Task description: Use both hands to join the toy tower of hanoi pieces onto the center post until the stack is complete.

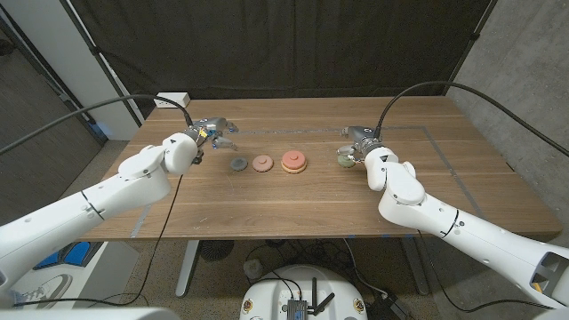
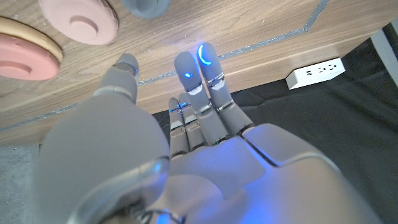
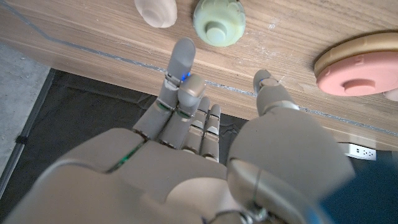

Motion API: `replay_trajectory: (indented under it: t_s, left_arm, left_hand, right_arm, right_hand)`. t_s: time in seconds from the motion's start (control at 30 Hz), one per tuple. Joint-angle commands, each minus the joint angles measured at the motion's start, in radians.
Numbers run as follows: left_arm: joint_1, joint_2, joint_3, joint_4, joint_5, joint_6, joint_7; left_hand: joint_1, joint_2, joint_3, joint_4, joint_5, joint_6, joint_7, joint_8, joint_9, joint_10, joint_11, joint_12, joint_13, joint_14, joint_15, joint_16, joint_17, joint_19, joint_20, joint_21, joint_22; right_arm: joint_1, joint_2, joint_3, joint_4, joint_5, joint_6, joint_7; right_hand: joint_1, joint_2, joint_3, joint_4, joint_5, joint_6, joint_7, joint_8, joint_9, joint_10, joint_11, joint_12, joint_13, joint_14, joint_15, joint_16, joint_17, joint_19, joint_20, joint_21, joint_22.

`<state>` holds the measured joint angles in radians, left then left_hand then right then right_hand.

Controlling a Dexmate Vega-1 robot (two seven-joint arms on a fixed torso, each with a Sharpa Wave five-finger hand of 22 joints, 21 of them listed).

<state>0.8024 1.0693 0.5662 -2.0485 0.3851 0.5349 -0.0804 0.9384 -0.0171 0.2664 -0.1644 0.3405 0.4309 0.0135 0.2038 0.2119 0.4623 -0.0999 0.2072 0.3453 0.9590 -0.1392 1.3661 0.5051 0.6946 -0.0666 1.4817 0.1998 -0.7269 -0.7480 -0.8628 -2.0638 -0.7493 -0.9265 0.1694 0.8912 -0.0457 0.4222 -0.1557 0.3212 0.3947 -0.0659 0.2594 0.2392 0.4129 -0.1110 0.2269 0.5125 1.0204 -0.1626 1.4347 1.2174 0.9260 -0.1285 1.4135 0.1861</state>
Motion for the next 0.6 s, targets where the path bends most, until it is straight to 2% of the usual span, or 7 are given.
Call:
replay_trajectory:
  t_s: [0.03, 0.47, 0.6]
  left_arm:
    - [-0.051, 0.007, 0.013, 0.034, -0.006, -0.095, -0.111]
    - [-0.096, -0.004, 0.028, 0.082, -0.007, -0.199, -0.212]
    - [-0.114, -0.017, 0.037, 0.096, 0.003, -0.215, -0.239]
  left_hand:
    - [0.017, -0.005, 0.006, -0.007, 0.001, -0.013, -0.002, -0.006, 0.002, -0.013, -0.004, -0.005, 0.003, -0.006, -0.081, 0.005, 0.001, -0.007, -0.136, 0.007, 0.002]
    - [0.028, -0.022, 0.000, -0.003, -0.004, -0.051, -0.001, -0.013, 0.000, -0.056, 0.001, -0.015, 0.006, -0.007, -0.080, 0.010, -0.005, -0.010, -0.138, 0.017, 0.002]
    - [0.027, -0.028, -0.004, 0.000, -0.006, -0.066, 0.005, -0.016, 0.000, -0.072, 0.012, -0.019, 0.004, -0.004, -0.080, 0.013, -0.006, -0.010, -0.138, 0.019, 0.002]
  right_arm:
    - [0.010, -0.001, -0.021, -0.008, 0.010, -0.025, -0.006]
    - [0.025, -0.011, -0.037, -0.015, 0.017, -0.036, -0.006]
    - [0.030, -0.013, -0.041, -0.020, 0.016, -0.040, -0.003]
  right_hand:
    - [0.005, 0.009, 0.006, -0.003, 0.007, 0.011, 0.001, 0.002, 0.006, 0.005, -0.005, 0.000, 0.002, -0.002, -0.055, -0.001, 0.003, 0.005, -0.091, -0.001, 0.000]
    - [0.005, 0.010, 0.009, -0.003, 0.008, 0.019, -0.004, 0.003, 0.006, 0.008, -0.005, 0.000, 0.006, -0.004, -0.055, -0.004, 0.002, 0.006, -0.091, -0.001, 0.001]
    - [0.005, 0.010, 0.010, -0.003, 0.009, 0.017, -0.003, 0.002, 0.006, 0.007, -0.004, 0.000, 0.007, -0.005, -0.055, -0.005, 0.002, 0.005, -0.091, -0.002, 0.001]
